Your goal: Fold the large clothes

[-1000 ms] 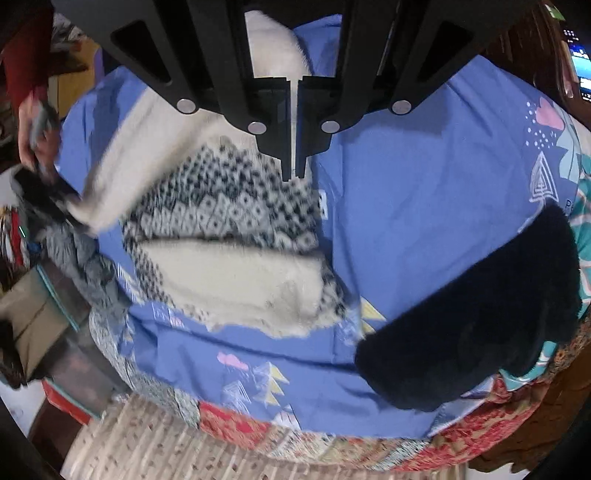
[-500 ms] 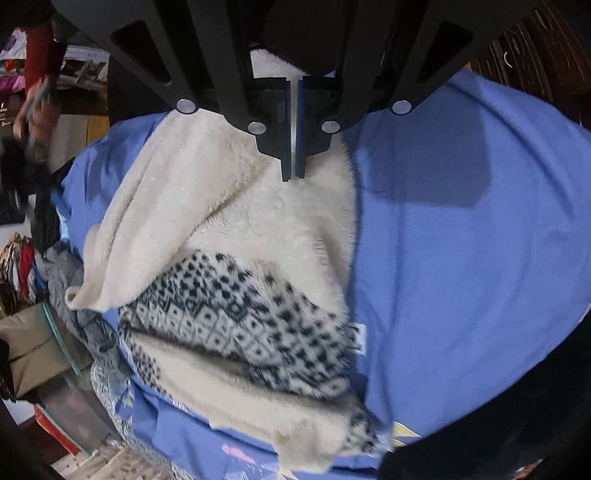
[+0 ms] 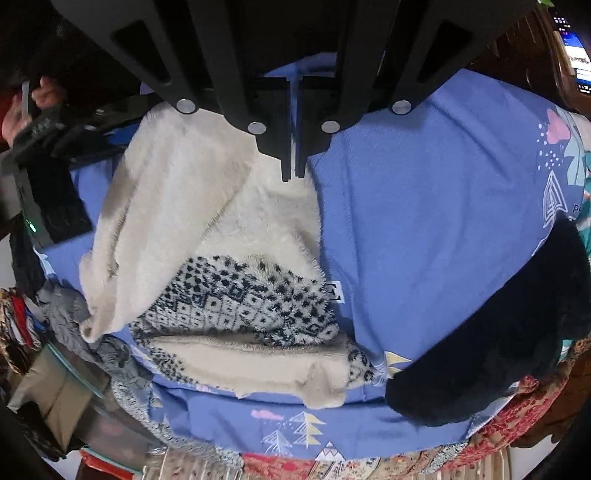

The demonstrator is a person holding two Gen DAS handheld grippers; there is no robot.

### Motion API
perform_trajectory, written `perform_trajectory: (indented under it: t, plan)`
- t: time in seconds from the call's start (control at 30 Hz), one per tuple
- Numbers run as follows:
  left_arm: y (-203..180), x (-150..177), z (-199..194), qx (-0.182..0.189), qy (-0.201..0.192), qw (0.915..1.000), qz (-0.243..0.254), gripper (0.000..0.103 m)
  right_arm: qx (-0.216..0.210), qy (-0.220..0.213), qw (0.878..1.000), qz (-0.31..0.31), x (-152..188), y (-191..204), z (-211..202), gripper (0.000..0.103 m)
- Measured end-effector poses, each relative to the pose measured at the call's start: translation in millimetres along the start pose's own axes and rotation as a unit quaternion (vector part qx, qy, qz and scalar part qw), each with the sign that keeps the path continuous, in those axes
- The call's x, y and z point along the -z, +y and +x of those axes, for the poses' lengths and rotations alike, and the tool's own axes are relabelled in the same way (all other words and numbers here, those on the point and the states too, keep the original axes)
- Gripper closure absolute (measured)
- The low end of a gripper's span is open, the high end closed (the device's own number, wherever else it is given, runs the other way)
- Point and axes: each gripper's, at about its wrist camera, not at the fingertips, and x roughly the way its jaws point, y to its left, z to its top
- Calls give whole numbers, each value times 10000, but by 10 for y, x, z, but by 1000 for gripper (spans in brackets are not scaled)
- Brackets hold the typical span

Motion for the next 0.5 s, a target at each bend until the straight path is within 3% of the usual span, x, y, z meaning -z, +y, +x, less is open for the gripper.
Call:
perform_trajectory:
  t: [0.07, 0.13, 0.23, 0.37, 0.43, 0.47, 0.5]
  plan:
    - [101, 32, -60, -42, -65, 9999, -95, 78, -49, 190, 9996, -187, -102, 162, 92, 99]
    - [243, 37, -133, -66, -174, 9994, -307, 78, -125, 131, 9986, -505, -152, 420, 11, 99]
    - [456, -7, -237, -18, -400, 9971, -651, 78, -83, -392, 9949, -923, -491, 842, -344, 99]
    - [675, -164, -275, 79, -615, 9916, -1139, 79, 562, -1243, 9862, -933, -1203, 1028, -742, 97]
    - [704, -246, -266, 137, -693, 9890, -1302, 79, 1086, -1616, 9772, -848, -1585, 999, -774, 85]
    - [702, -281, -253, 168, -693, 9881, -1365, 79, 1403, -1630, 9737, -758, -1763, 931, -735, 45]
    - [694, -315, -237, 215, -683, 9876, -1399, 78, 1563, -1560, 9735, -592, -1849, 831, -712, 21]
